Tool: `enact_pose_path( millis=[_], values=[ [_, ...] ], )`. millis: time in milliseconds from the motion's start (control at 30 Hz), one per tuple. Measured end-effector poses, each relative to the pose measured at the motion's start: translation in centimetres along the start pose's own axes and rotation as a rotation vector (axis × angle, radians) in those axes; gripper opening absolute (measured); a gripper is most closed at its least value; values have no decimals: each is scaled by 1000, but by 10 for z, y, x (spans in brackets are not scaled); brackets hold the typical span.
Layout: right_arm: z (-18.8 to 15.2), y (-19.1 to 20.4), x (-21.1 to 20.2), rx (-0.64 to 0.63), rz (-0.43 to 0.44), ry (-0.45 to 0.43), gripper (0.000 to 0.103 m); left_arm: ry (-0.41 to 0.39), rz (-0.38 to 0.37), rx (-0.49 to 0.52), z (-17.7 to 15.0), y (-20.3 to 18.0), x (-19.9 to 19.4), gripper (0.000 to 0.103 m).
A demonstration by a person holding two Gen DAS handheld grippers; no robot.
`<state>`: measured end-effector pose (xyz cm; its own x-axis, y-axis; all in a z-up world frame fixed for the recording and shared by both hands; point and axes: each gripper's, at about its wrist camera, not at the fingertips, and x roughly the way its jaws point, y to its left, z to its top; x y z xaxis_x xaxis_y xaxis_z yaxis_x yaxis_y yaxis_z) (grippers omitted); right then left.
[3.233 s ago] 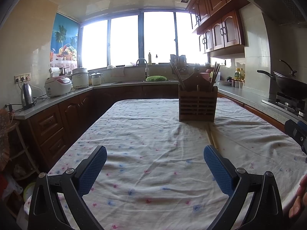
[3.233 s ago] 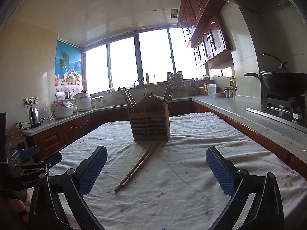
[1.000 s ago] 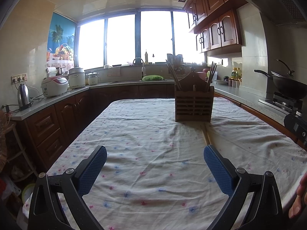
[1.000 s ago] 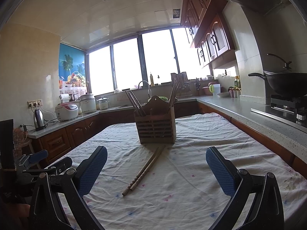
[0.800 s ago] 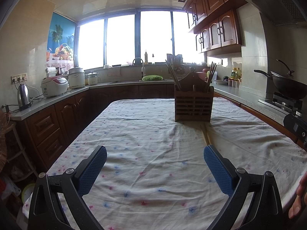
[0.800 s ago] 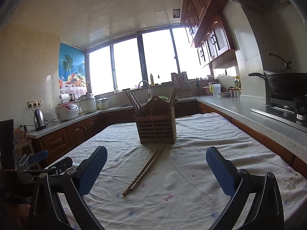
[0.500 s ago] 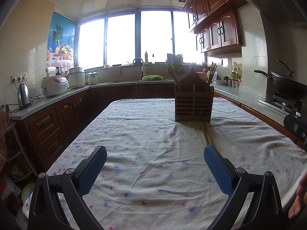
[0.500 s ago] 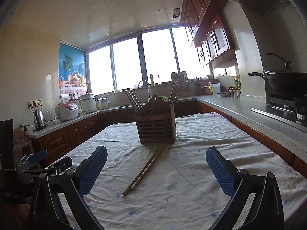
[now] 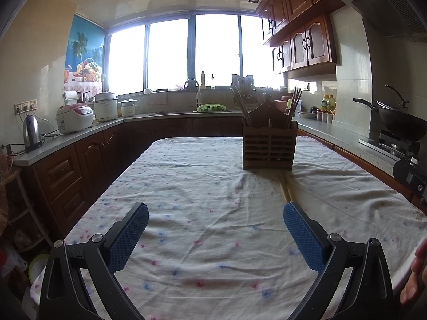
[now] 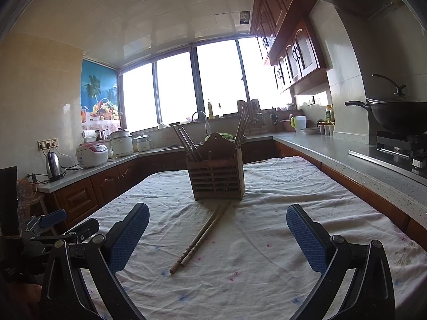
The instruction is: Organize utensils
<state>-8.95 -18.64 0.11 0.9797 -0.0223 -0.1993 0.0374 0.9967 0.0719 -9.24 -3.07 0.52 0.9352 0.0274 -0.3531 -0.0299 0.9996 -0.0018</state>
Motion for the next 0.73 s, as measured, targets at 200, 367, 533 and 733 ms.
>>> enact_pose_path(
  millis=[200, 367, 533, 733],
  values=[
    [-1, 2, 4, 5, -1, 20, 103, 12, -8, -10, 4, 0, 3, 102],
    [2, 0, 7, 5, -3, 26, 103, 20, -18, -23, 7, 1, 6, 102],
    [6, 0, 10, 5, -5, 31, 103, 24, -27, -26, 12, 0, 8, 102],
    [13, -4, 18, 15, -13, 41, 103, 21, -38, -35, 18, -1, 11, 102]
  ],
)
